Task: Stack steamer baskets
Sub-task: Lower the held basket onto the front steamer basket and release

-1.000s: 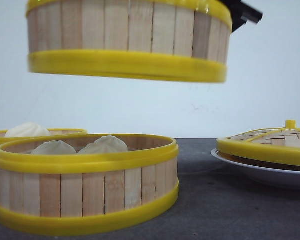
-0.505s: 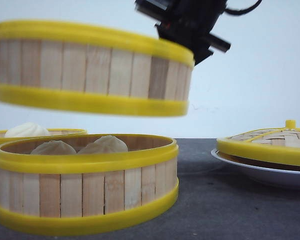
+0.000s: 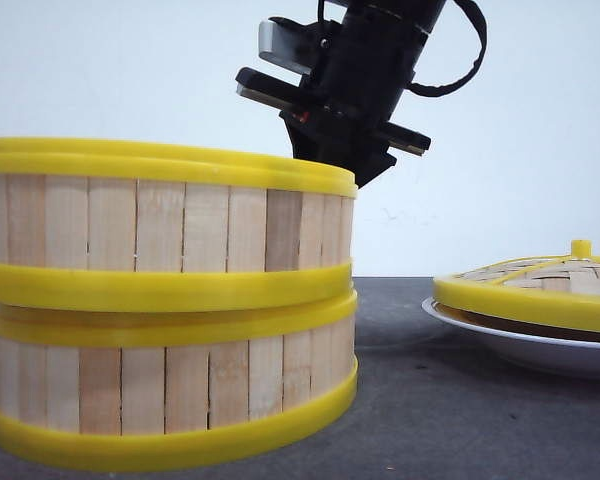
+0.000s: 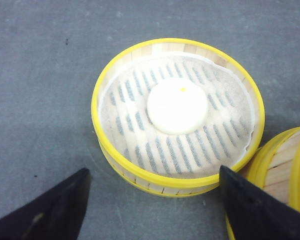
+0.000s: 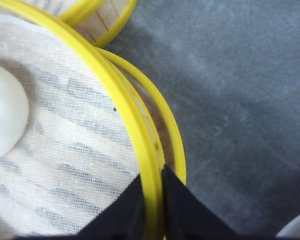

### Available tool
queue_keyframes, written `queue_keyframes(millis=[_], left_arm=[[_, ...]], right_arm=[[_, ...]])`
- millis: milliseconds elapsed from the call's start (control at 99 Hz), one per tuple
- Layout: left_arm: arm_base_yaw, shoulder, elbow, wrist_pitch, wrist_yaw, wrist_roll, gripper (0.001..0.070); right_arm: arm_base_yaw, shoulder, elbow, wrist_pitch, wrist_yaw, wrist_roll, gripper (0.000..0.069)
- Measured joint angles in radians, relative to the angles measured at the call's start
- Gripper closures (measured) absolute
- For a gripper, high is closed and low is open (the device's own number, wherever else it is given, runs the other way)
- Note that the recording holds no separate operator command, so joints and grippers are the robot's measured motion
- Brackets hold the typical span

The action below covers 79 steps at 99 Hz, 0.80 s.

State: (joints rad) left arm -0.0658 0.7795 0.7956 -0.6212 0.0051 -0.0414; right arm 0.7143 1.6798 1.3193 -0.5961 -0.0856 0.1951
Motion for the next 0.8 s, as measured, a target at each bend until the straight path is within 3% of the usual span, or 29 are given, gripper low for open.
queue_keyframes(millis=[283, 798], left_arm=[[0.000, 0.000, 0.000, 0.000, 0.000, 0.000, 0.0209], [0.000, 0.000, 0.000, 0.000, 0.000, 0.000, 0.0209]], right_arm=[[0.000, 0.000, 0.000, 0.002, 0.062, 0.007, 0.0672], [0.006, 0.007, 0.000, 0.001, 0.087, 0.012, 0.0673]])
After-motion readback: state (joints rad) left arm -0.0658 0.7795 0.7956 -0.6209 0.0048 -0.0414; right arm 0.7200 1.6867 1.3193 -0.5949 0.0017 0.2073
